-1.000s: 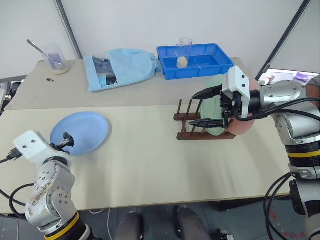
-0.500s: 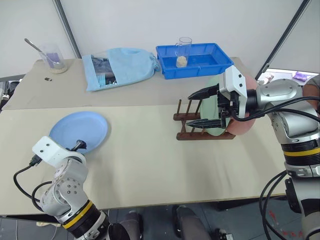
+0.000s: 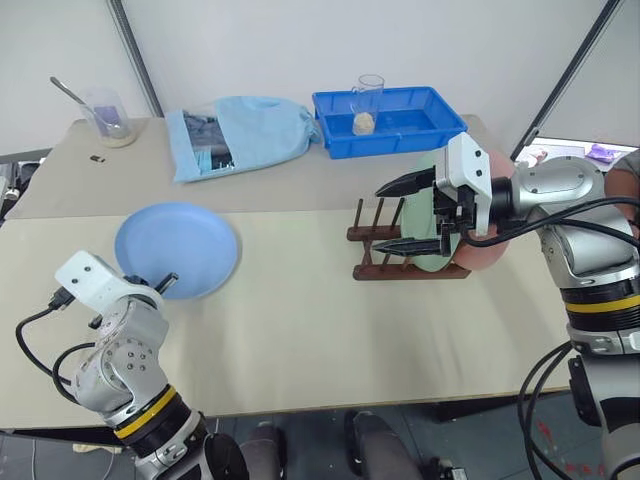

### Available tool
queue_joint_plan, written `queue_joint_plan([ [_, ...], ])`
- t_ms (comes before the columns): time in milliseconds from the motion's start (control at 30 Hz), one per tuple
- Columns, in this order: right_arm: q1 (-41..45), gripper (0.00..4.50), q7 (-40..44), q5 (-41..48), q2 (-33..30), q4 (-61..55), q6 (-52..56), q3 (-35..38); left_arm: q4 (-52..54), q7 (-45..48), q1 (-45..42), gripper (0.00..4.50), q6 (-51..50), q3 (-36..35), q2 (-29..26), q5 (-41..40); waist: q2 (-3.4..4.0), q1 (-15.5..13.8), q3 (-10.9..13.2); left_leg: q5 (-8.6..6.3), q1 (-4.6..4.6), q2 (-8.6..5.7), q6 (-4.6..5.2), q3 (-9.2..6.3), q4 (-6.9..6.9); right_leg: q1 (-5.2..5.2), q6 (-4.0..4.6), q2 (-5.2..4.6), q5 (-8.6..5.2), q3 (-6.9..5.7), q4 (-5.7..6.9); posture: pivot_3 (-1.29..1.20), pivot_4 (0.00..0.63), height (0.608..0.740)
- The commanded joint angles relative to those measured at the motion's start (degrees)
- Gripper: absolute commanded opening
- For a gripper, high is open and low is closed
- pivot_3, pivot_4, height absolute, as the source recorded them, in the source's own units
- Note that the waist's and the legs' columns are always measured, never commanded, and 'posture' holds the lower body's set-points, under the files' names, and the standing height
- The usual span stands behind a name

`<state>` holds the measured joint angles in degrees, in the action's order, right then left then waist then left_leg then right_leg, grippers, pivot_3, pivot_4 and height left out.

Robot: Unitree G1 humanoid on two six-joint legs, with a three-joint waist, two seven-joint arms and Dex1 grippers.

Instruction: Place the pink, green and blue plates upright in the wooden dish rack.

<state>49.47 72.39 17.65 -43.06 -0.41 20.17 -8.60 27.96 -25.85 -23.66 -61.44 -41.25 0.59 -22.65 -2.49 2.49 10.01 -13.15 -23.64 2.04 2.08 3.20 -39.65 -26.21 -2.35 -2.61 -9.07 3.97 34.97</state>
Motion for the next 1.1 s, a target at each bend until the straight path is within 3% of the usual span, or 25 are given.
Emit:
queue_joint_plan([
  [33,1.4,4.5,-1.7,-1.9,2.0,-1.1,-3.2,-0.6,0.8,2.0,-2.8,0.05,0.4,4.6,-1.7,-0.4,0.0,0.0,0.0,0.0,0.0,0.0,0.0,-0.01,0.0,0.0,0.0,0.0,0.0,0.0,0.01,0.0,0.15,0.72],
  [200,2.3,4.5,-8.0,-9.4,9.1,0.0,-7.9,-5.5,-2.4,4.0,-10.4,0.05,-3.7,8.0,-2.1,-2.6,0.0,-0.2,0.0,0.05,-0.03,-0.02,-0.08,-0.03,-0.03,0.0,0.04,0.0,0.04,-0.01,0.02,0.0,0.15,0.72],
  [433,7.0,4.5,-21.0,-27.6,17.3,13.1,-21.9,-15.2,-11.9,5.5,-22.1,0.05,-5.8,8.3,-2.1,-4.9,-0.01,0.1,0.0,0.08,-0.06,-0.01,-0.11,-0.01,0.01,-0.08,0.24,0.01,0.39,-0.01,0.01,0.0,0.15,0.72],
  [733,11.2,4.5,-28.9,-39.4,22.0,25.3,-34.5,-20.8,-12.4,5.1,-24.9,0.05,-10.4,7.1,-1.2,-6.6,-0.02,0.0,0.0,0.09,-0.11,-0.06,-0.25,-0.07,0.61,-0.21,0.3,-0.02,0.41,-0.01,-0.08,0.0,0.15,0.72],
  [1100,14.1,0.88,-37.3,-48.2,24.8,35.6,-42.6,-23.4,-11.0,4.6,-25.3,0.0,-14.1,4.3,-0.7,-7.6,-0.02,0.1,0.0,0.09,-0.11,-0.07,-0.36,-0.1,0.75,-0.2,0.3,-0.04,0.42,-0.02,-0.08,0.0,0.15,0.72],
])
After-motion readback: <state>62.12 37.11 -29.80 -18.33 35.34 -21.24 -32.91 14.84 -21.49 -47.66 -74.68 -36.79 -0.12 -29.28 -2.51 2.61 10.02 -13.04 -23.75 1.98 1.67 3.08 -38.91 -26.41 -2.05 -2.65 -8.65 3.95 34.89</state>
